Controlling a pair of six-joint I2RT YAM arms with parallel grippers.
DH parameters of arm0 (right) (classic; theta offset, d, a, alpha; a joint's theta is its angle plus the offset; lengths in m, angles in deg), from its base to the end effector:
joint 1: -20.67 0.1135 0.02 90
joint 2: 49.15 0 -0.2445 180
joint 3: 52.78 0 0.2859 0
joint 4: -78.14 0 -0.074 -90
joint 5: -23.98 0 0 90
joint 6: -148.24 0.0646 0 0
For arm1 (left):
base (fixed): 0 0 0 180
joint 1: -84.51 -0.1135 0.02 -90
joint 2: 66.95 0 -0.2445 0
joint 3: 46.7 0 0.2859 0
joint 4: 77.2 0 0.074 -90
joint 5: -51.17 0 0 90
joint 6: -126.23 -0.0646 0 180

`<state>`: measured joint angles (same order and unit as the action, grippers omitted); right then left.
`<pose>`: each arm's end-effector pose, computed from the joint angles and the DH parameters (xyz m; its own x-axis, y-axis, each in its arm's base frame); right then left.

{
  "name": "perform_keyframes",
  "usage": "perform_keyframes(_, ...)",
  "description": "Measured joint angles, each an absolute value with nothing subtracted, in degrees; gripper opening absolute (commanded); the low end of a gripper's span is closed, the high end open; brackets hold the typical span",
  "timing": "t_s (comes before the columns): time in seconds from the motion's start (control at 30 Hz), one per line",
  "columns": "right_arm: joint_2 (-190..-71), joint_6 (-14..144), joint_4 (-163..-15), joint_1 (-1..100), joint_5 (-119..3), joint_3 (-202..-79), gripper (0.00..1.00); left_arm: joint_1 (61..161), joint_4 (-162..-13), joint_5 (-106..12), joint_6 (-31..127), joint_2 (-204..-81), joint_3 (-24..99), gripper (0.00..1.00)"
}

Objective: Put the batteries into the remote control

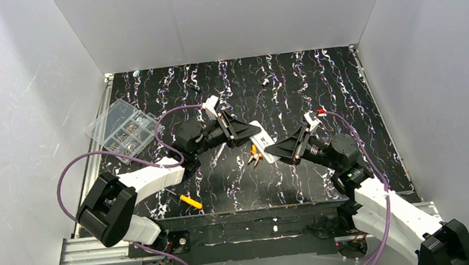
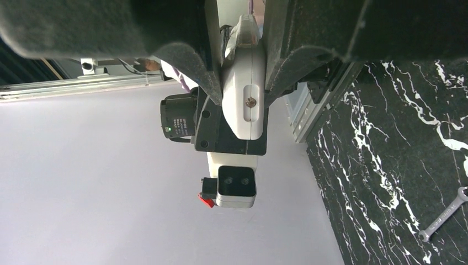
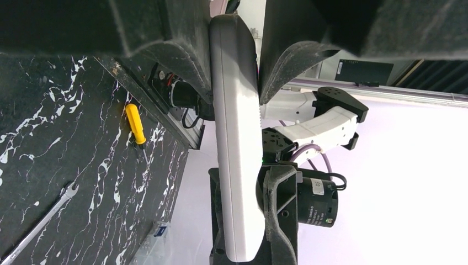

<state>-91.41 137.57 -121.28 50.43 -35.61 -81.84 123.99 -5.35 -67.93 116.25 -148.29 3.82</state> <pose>0.1976 0.1507 0.2267 -0.8325 0.5002 -0.2380 -0.2526 0.0395 0.9668 0.2325 -0.2322 0.2944 -0.7382 -0.5068 -0.4452 0.6444 -0.3346 -0.6876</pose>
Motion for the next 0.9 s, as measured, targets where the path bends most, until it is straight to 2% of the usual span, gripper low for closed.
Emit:
perform_keyframes(0.1,-90.6,137.2,-121.0,50.4,-35.7,-81.8,0.06,124.0,-5.2,-68.0,117.2,-148.3,3.9,0.15)
perform_keyframes(0.27,-88.9,134.3,-116.9,50.4,-36.3,-82.5,0.02,124.1,-5.3,-69.4,117.9,-150.0,5.2,0.31)
perform_keyframes(0.33,-88.5,131.2,-112.9,50.4,-36.3,-84.4,0.01,124.1,-5.4,-69.7,117.9,-150.1,5.6,0.46)
perform_keyframes(0.5,-87.1,121.1,-99.6,50.4,-36.7,-90.3,0.01,124.5,-5.6,-70.1,118.1,-150.2,5.8,0.97)
perform_keyframes(0.6,-85.4,112.3,-92.9,50.4,-39.0,-92.2,0.01,124.5,-5.5,-71.1,118.5,-150.3,5.9,0.98)
perform_keyframes(0.7,-85.6,101.7,-72.2,50.7,-51.0,-106.4,0.01,124.6,-6.2,-73.9,118.4,-151.8,6.0,0.98)
perform_keyframes(0.9,-88.9,93.9,-61.9,50.6,-62.2,-114.3,0.01,124.6,-16.6,-74.3,111.2,-146.8,3.4,0.98)
